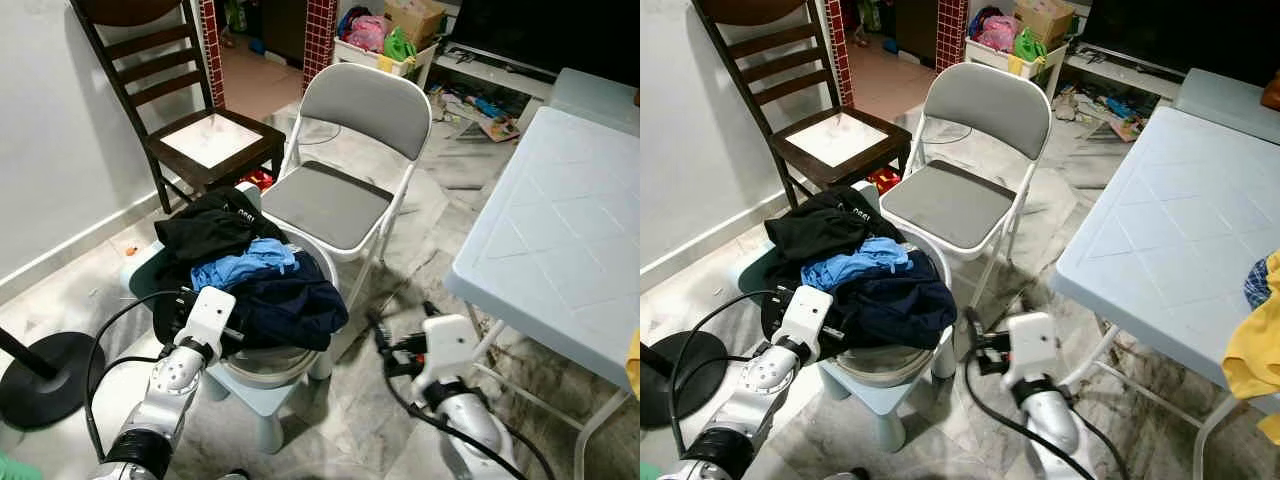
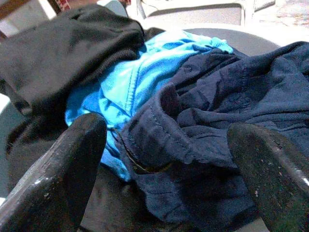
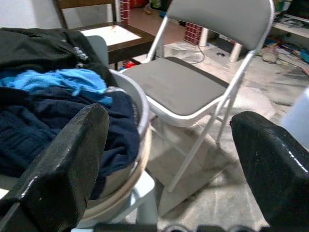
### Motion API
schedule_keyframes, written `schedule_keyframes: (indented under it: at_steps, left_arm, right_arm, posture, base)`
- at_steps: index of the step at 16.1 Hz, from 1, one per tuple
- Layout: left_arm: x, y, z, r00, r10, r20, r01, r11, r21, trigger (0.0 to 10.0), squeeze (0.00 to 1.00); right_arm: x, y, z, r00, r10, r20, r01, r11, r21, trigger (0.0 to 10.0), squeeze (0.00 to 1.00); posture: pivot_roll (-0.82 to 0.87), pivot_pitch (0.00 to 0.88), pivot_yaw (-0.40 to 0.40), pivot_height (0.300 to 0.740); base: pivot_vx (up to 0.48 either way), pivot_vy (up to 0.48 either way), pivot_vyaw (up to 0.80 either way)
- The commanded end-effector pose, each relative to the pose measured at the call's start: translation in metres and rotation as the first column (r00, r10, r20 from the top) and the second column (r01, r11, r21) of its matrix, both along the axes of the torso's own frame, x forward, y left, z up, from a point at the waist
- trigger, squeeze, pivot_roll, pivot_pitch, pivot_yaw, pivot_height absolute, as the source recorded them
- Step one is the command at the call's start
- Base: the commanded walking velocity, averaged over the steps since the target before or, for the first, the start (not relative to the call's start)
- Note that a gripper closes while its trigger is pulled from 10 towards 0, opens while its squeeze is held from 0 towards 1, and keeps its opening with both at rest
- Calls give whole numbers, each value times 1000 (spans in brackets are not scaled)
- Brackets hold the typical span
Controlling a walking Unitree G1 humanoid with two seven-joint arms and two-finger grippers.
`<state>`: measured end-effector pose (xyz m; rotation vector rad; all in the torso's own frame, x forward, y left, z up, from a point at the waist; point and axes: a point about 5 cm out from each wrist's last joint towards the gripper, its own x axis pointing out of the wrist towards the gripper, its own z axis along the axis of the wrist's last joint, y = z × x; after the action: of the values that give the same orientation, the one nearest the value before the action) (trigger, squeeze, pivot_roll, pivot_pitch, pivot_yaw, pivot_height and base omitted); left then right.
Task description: Hang hanger
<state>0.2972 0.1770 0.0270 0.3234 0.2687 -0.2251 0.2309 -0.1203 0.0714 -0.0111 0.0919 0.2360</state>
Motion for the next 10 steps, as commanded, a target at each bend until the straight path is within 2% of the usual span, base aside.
schedule_keyframes:
  at_steps: [1, 2, 4, 6, 7, 8, 10]
  left_arm:
    - [1, -5, -4, 999, -4, -47, 3, 1000, -26, 10000, 0]
    - [4, -8, -4, 999, 11, -51, -13, 999, -36, 10000, 0]
    - [20, -16, 6, 997, 53, -58, -58, 994, -89, 10000, 0]
    - [23, -17, 1, 988, 79, -135, -93, 991, -101, 10000, 0]
    - [24, -16, 0, 981, 112, -158, -133, 983, -128, 3686, 0]
    - [24, -16, -1, 977, 129, -170, -155, 976, -152, 0, 0]
    - [26, -11, -4, 950, 192, -246, -244, 948, -204, 0, 0]
  right_arm:
    - [1, -2, 1, 1000, -2, -4, 2, 1000, -9, 10000, 0]
    - [2, -1, 2, 1000, 3, -1, -3, 1000, -12, 10000, 0]
    - [3, -2, 3, 1000, 6, 3, -6, 1000, -17, 10000, 0]
    - [1, -3, 2, 1000, 3, 2, -3, 1000, -21, 10000, 0]
    - [1, -3, 2, 1000, 2, 1, -2, 1000, -21, 10000, 0]
    - [0, -3, 3, 1000, 3, 1, -3, 1000, -21, 10000, 0]
    - [-2, -3, 3, 1000, 11, -6, -11, 1000, -17, 10000, 0]
  posture:
    - [66, 68, -118, 740]
    - [62, 70, -120, 740]
    - [56, 69, -121, 740]
    - [46, 69, -122, 740]
    - [40, 69, -122, 740]
    - [33, 68, -122, 740]
    - [17, 67, -121, 740]
  base:
    - [0, 0, 0]
    - [0, 0, 0]
    - [0, 0, 0]
    - [0, 0, 0]
    - [0, 0, 0]
    - [0, 0, 0]
    - [0, 0, 0]
